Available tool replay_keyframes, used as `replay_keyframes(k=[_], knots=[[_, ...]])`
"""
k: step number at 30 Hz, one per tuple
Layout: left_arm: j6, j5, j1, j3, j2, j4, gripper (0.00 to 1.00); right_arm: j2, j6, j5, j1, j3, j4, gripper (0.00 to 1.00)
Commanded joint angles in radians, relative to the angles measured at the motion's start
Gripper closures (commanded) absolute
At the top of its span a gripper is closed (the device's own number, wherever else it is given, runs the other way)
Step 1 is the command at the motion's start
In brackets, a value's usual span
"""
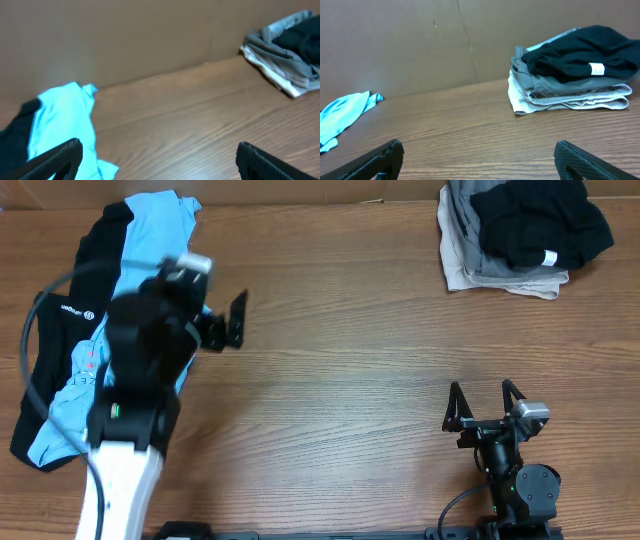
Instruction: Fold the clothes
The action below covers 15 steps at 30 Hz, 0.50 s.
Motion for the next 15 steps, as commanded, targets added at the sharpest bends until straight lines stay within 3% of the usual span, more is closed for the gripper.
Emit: replay_keyframes(k=[1, 7, 15], knots=[[0.011, 0.044, 0.012, -0.201, -0.156, 0.142, 0.0, -0.01, -0.006, -0.002, 0.006, -0.01, 0.006, 0.0], [0.003, 0.043, 0.026, -0.553, -0.409, 0.426, 0.0, -0.01, -0.006, -0.002, 0.006, -0.01, 0.006, 0.0], [-0.098, 0.056, 0.117, -0.808, -0.705, 0.467, 0.0, -0.01, -0.006, -0.002, 0.006, -0.01, 0.006, 0.0]])
